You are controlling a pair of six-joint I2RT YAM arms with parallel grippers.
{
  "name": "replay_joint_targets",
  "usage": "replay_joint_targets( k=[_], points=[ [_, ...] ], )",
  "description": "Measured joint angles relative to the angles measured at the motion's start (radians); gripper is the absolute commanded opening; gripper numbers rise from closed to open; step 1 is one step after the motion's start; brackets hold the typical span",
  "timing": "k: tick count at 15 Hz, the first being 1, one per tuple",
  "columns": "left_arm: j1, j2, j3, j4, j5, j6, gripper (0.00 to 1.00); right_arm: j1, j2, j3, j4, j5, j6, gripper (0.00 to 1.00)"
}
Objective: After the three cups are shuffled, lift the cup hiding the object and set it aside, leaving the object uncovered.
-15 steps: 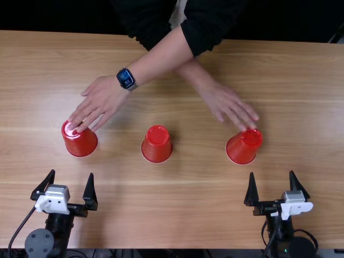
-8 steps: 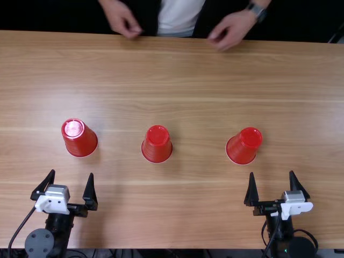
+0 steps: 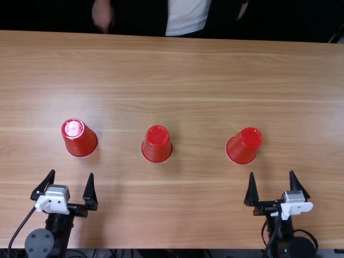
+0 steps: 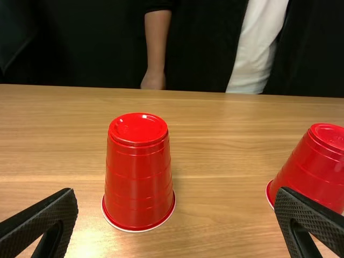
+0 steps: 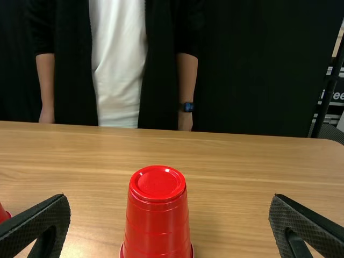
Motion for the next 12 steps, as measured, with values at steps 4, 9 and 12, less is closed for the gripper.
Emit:
replay_joint_targets(
  k=[4, 9, 12],
  points=[
    [0.0, 0.0, 0.0, 0.002, 0.0, 0.0, 1.0, 0.0, 0.0, 0.0, 0.005, 0.0, 0.001, 1.0],
    [0.0, 0.0, 0.009, -0.022, -0.003, 0.0, 1.0, -0.041, 0.0, 0.026, -0.006, 0.001, 0.001, 1.0],
    [0.0, 0.124, 0.233, -0.156, -0.004, 0.001, 1.0, -0.041, 0.116, 0.207, -0.016, 0.001, 0.0, 1.0]
  ],
)
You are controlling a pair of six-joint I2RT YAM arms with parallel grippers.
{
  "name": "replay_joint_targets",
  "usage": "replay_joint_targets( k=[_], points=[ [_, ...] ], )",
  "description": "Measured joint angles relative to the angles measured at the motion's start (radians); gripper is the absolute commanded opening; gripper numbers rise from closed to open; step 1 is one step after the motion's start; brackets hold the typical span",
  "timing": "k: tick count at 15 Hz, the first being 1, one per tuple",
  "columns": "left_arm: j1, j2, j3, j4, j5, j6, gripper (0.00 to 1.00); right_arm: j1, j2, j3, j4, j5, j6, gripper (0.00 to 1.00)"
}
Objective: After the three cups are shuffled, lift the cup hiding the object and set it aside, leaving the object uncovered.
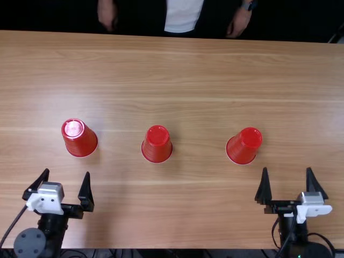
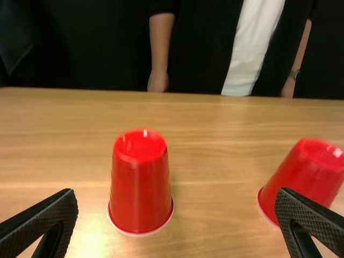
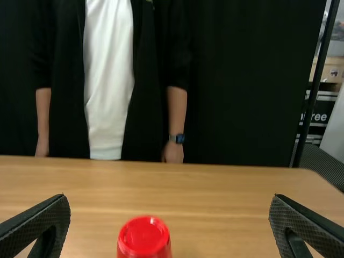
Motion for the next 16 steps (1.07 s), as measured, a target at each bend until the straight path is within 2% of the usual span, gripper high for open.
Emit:
replay_joint_targets(
  k=[7, 9, 12, 16],
  points=[
    [0.011, 0.402, 0.637, -0.422, -0.033, 0.002, 1.0, 0.0, 0.314, 0.477, -0.425, 0.0, -0.006, 1.0],
    [0.013, 0.502, 0.801, -0.561, -0.05, 0.034, 1.0, 0.0, 0.388, 0.618, -0.566, -0.001, -0.006, 1.0],
    [0.029, 0.652, 0.993, -0.759, -0.055, 0.097, 1.0, 0.0, 0.508, 0.787, -0.753, 0.0, -0.006, 1.0],
    [0.039, 0.823, 1.184, -0.938, -0.059, 0.124, 1.0, 0.0, 0.687, 0.983, -0.972, 0.0, -0.007, 1.0]
  ],
)
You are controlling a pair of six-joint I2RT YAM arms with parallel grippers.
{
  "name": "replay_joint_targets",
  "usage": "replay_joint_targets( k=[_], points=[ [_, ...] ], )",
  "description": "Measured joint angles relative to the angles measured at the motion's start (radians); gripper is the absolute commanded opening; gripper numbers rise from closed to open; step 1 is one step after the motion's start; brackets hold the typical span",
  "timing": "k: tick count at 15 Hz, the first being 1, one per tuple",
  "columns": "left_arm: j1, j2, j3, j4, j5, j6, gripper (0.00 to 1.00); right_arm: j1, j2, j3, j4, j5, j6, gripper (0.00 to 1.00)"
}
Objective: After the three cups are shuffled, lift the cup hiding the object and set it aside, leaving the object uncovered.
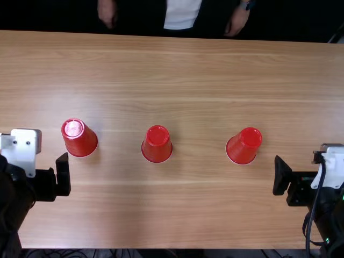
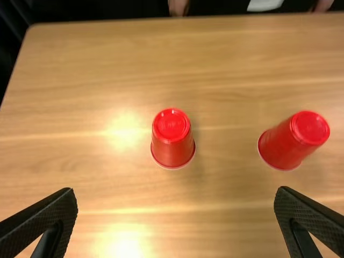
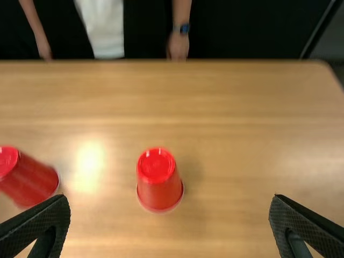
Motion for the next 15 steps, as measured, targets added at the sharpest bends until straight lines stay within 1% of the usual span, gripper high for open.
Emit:
replay_joint_targets(
  k=[1, 3, 7, 11, 13, 15],
  points=[
    [0.0, 0.037, 0.029, -0.046, -0.001, 0.0, 1.0, 0.0, 0.044, 0.042, -0.062, 0.0, -0.006, 1.0],
    [0.0, 0.103, 0.075, -0.121, 0.0, 0.003, 1.0, 0.0, 0.113, 0.086, -0.14, 0.0, -0.027, 1.0],
    [0.0, 0.209, 0.097, -0.206, -0.001, 0.002, 1.0, 0.0, 0.208, 0.089, -0.251, 0.001, -0.053, 1.0],
    [0.0, 0.271, 0.097, -0.217, -0.001, 0.002, 1.0, 0.014, 0.273, 0.09, -0.307, 0.001, -0.072, 1.0],
    [0.0, 0.306, 0.097, -0.238, 0.0, 0.002, 1.0, 0.037, 0.286, 0.09, -0.311, 0.0, -0.075, 1.0],
    [0.0, 0.339, 0.097, -0.24, -0.001, 0.002, 1.0, 0.039, 0.286, 0.093, -0.299, 0.0, -0.075, 1.0]
  ],
)
